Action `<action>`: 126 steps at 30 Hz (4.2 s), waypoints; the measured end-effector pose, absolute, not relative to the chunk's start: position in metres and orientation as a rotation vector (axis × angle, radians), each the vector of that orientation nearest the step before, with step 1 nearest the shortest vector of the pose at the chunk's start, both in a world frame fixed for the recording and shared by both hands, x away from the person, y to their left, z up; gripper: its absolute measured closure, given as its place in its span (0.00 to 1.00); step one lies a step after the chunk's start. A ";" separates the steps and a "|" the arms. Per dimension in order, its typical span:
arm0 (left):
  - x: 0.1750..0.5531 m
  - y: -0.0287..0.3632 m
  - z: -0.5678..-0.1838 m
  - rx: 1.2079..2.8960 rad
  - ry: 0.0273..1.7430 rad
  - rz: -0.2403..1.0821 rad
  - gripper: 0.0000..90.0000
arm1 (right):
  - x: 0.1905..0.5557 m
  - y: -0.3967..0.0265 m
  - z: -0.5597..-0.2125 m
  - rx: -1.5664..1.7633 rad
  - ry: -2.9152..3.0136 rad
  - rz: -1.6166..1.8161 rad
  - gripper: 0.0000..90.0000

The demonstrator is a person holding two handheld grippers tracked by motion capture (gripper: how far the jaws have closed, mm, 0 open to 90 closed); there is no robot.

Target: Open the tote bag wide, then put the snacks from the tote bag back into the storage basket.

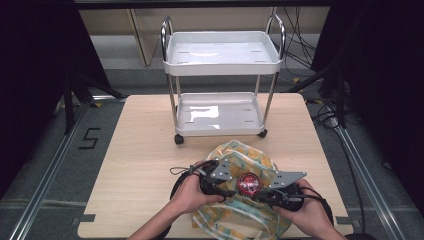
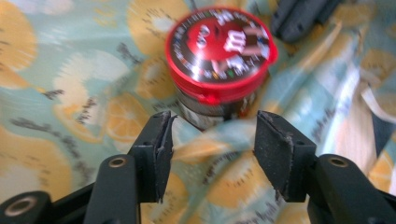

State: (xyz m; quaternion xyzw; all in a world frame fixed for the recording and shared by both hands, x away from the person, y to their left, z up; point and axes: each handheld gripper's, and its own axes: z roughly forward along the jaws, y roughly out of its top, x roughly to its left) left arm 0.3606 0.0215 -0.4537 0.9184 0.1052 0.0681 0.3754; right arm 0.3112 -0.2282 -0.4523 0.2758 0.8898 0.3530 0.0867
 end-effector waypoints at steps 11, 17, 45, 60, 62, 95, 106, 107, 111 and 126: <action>0.356 0.014 -0.467 2.433 0.173 0.162 0.66 | 0.318 -0.238 -0.443 0.886 2.586 1.059 0.86; 0.346 0.009 -0.467 2.454 0.109 0.200 0.89 | 0.323 -0.240 -0.442 0.886 2.565 1.067 0.68; 0.321 0.005 -0.467 2.447 0.063 0.191 0.99 | 0.340 -0.228 -0.442 0.842 2.595 1.127 0.32; 0.322 0.004 -0.465 2.441 0.050 0.194 0.99 | 0.341 -0.227 -0.446 0.819 2.604 1.129 0.26; 0.322 0.003 -0.466 2.445 0.048 0.190 0.99 | 0.341 -0.227 -0.446 0.818 2.602 1.132 0.25; 0.325 0.000 -0.468 2.438 0.043 0.191 0.97 | 0.346 -0.211 -0.471 0.765 2.626 1.107 0.25; 0.325 -0.001 -0.469 2.447 0.048 0.168 0.97 | 0.349 -0.203 -0.479 0.740 2.641 1.065 0.25; 0.325 -0.001 -0.470 2.448 0.042 0.177 0.97 | 0.351 -0.205 -0.478 0.732 2.643 1.061 0.28; 0.325 -0.001 -0.470 2.448 0.045 0.174 0.97 | 0.349 -0.203 -0.481 0.747 2.612 1.089 0.28; 0.326 0.000 -0.469 2.446 0.048 0.188 0.96 | 0.343 -0.203 -0.477 0.695 2.600 1.114 0.29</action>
